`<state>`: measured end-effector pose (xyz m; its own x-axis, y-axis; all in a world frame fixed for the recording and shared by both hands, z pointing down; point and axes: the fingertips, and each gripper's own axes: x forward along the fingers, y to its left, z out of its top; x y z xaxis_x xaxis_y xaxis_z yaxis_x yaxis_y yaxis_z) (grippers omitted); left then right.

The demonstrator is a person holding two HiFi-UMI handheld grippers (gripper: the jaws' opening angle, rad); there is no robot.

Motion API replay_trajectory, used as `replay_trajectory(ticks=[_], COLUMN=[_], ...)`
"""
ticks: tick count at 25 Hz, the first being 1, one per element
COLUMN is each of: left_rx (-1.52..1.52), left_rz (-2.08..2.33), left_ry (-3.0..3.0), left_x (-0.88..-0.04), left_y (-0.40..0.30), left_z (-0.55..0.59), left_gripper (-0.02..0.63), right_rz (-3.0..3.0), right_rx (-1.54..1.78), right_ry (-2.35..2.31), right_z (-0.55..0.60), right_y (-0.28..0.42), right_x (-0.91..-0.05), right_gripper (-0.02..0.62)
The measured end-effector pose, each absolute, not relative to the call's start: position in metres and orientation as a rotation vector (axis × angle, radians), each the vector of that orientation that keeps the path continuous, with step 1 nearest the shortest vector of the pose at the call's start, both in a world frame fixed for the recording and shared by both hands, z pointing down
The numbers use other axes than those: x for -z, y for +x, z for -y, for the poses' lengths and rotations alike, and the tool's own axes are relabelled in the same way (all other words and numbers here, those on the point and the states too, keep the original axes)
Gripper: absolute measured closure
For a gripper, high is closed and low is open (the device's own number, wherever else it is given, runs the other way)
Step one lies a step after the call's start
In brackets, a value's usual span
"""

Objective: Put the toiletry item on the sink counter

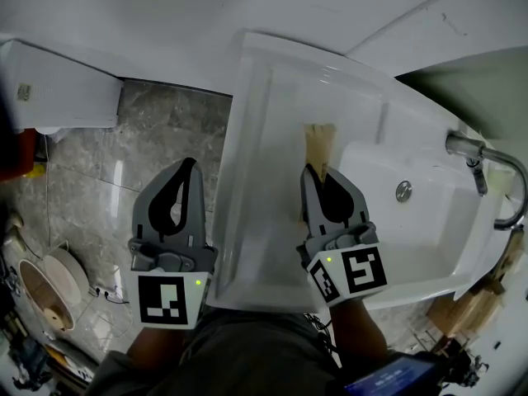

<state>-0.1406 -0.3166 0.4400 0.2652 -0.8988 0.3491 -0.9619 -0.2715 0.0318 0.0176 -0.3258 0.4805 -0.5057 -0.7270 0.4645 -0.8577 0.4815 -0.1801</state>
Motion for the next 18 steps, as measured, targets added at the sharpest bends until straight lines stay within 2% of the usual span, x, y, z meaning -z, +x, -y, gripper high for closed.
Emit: replay_trajectory(ticks=[18], left_rx=[-0.381], left_rz=[1.711], left_ry=[2.286], left_x=[-0.454], left_y=[-0.146], left_z=[0.322], left_gripper=[0.595], right_rz=[2.366], right_rx=[-0.564], right_ry=[1.342], right_z=[0.329], right_y=[0.015], right_x=[-0.497], right_gripper=[0.560])
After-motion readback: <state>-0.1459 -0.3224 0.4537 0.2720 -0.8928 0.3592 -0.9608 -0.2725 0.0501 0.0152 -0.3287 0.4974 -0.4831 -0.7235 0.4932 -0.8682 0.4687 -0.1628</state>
